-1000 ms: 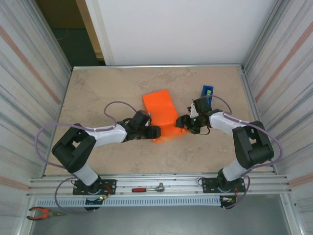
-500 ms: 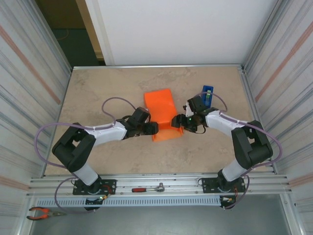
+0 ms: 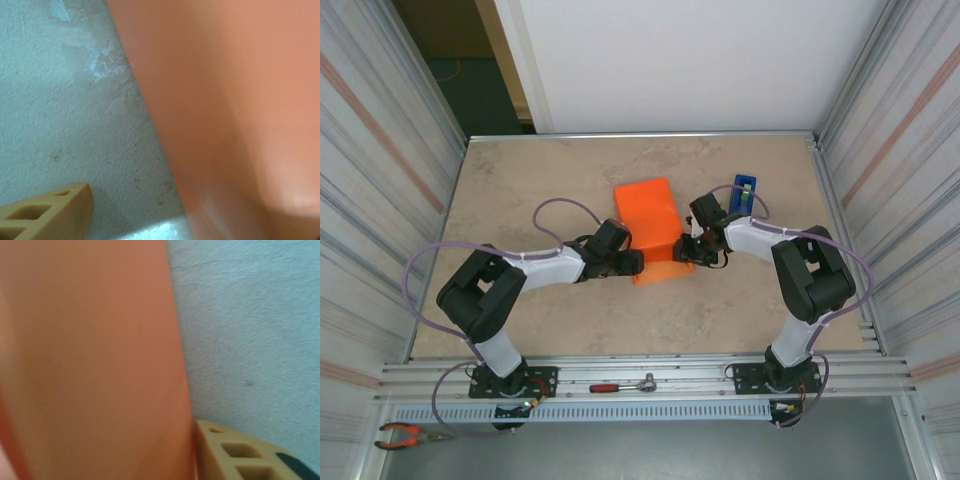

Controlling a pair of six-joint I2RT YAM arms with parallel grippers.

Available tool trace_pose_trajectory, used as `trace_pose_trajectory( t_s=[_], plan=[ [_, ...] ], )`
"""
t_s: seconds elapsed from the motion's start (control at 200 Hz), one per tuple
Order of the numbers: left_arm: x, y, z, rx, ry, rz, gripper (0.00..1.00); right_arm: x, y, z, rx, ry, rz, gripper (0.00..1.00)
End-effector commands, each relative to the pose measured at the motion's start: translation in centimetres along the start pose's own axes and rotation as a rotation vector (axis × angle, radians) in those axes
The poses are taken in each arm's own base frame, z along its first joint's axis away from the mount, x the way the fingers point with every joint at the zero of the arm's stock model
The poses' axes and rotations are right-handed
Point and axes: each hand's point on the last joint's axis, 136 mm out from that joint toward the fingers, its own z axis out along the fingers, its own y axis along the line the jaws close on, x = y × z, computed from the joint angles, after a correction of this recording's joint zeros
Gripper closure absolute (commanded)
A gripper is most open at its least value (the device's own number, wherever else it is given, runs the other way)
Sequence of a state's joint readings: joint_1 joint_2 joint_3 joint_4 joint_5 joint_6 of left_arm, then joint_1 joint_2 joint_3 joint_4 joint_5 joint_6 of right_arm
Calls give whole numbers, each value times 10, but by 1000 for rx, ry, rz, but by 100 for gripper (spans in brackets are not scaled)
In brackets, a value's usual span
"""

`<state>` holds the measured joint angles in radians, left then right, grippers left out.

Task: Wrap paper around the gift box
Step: Fold the third fold of the wrapping paper on the gift box.

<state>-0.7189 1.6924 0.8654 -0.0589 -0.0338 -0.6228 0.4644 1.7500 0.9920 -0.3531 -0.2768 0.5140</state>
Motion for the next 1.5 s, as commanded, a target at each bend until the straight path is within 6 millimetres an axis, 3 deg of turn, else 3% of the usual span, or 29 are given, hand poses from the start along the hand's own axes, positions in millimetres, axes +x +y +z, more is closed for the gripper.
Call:
trace_pose_trajectory(
  t_s=[0.0,0.1,0.215,0.386,0.466,0.596,0.822,1.037,1.177,1.253,1.318,1.348,1.398,1.423,1.448,1.483,1.498],
  plan=[
    [-13,7,0,-53,-42,-10,28,-4,8,0,20,-12,-11,69],
    [-14,10,-1,-68,-57,-15,31,2,13,3,32,-11,-13,76],
    [-15,10,-3,-69,-67,-16,35,9,15,6,45,-9,-8,78],
    [-14,7,-6,-71,-74,-12,42,8,6,4,85,-17,22,66],
    [-12,7,-6,-76,-74,-20,47,6,4,1,83,-20,34,66],
    [-9,6,-6,-101,-79,-36,57,6,7,-2,75,-15,34,73],
    [-5,4,-9,-162,-97,-47,62,9,7,0,96,-20,63,93],
    [-5,3,-11,-179,-112,-80,86,9,8,0,102,-29,76,100],
    [-1,0,-10,-185,-106,-81,75,11,8,1,107,-26,76,100],
    [-1,0,-8,-191,-107,-80,89,13,8,2,108,-25,74,100],
    [-1,-2,-7,-193,-102,-83,91,13,9,2,105,-27,75,100],
    [-1,-2,-7,-200,-102,-85,87,13,9,2,106,-27,75,100],
    [-1,-3,-8,-206,-102,-87,73,14,9,2,106,-27,75,100],
    [0,-5,-7,-204,-98,-87,72,14,9,2,106,-26,75,100],
    [2,-5,-6,-202,-91,-85,76,14,10,2,105,-28,74,100],
    [2,-6,-7,-206,-85,-88,100,13,9,2,106,-28,75,100],
    [2,-6,-7,-208,-84,-87,100,14,10,2,105,-28,75,100]
  ],
)
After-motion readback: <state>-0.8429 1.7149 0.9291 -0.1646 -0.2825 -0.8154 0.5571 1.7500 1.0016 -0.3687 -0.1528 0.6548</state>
